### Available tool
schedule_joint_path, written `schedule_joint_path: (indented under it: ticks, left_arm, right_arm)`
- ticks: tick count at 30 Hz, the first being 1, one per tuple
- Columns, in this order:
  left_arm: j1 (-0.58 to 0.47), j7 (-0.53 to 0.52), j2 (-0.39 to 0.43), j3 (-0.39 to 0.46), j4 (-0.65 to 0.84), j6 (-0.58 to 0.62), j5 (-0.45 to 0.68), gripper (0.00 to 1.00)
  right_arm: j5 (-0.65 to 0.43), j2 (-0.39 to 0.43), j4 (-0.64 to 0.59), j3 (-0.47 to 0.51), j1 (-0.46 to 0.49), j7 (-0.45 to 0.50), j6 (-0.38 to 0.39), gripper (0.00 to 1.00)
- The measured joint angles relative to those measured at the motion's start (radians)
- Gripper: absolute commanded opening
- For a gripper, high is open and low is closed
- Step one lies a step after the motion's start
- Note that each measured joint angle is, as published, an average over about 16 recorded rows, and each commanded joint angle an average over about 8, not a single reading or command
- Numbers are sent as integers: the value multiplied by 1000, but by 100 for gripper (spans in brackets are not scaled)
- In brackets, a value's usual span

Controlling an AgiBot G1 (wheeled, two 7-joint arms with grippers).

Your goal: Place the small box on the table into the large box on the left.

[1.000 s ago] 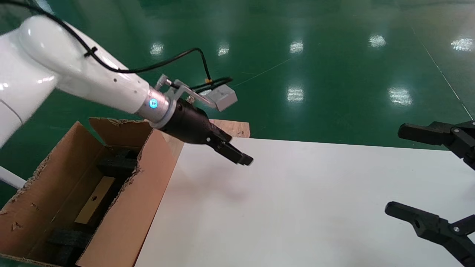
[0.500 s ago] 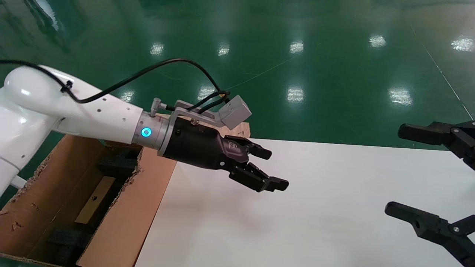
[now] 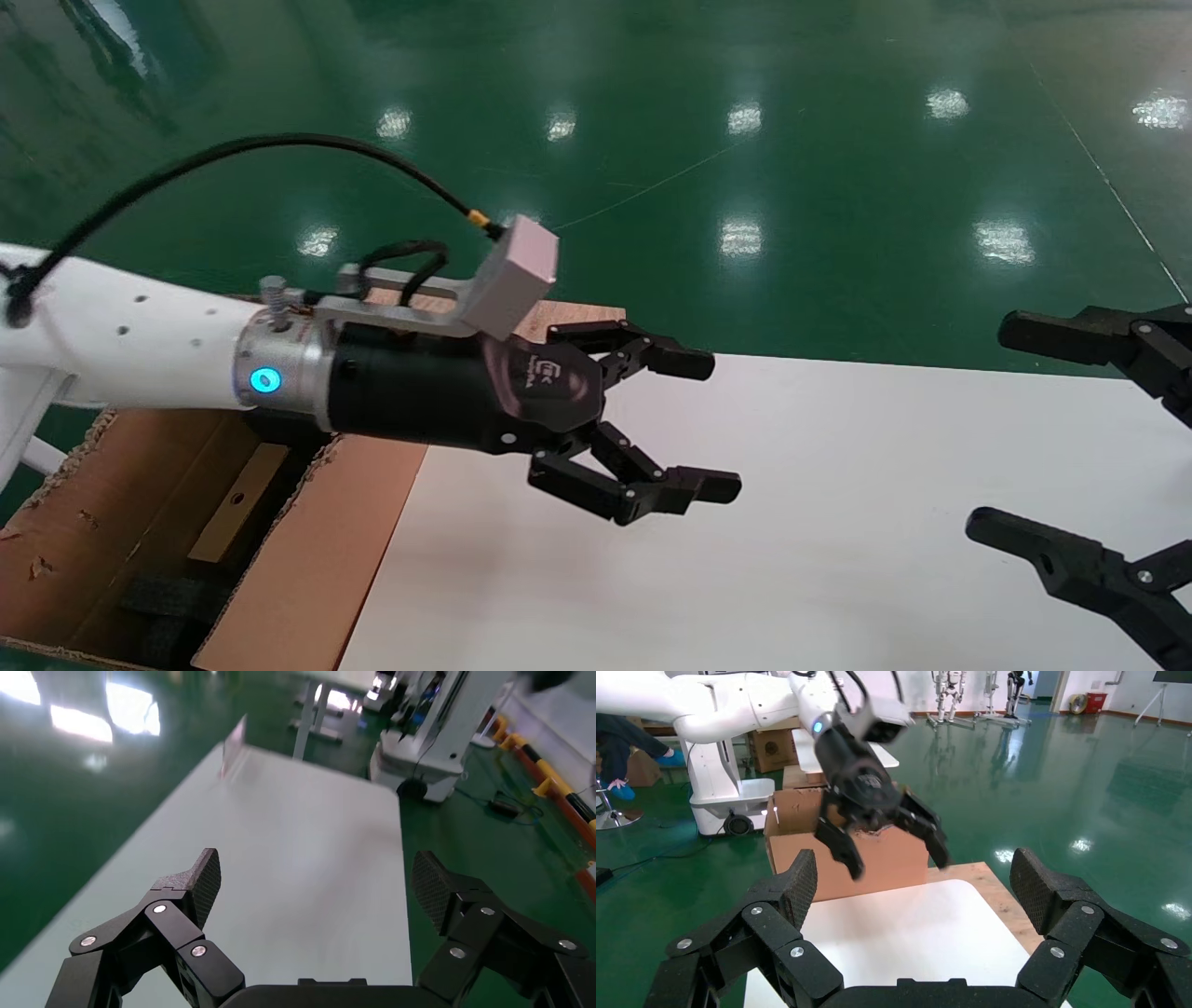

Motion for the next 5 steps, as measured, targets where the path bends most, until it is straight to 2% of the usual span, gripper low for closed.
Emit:
schedule_joint_path:
  ticks: [5]
  left_arm:
    - [46, 39, -18, -63, -33, 14, -29, 100]
  right_arm:
    - [0, 0, 0, 0, 0, 0, 0, 100]
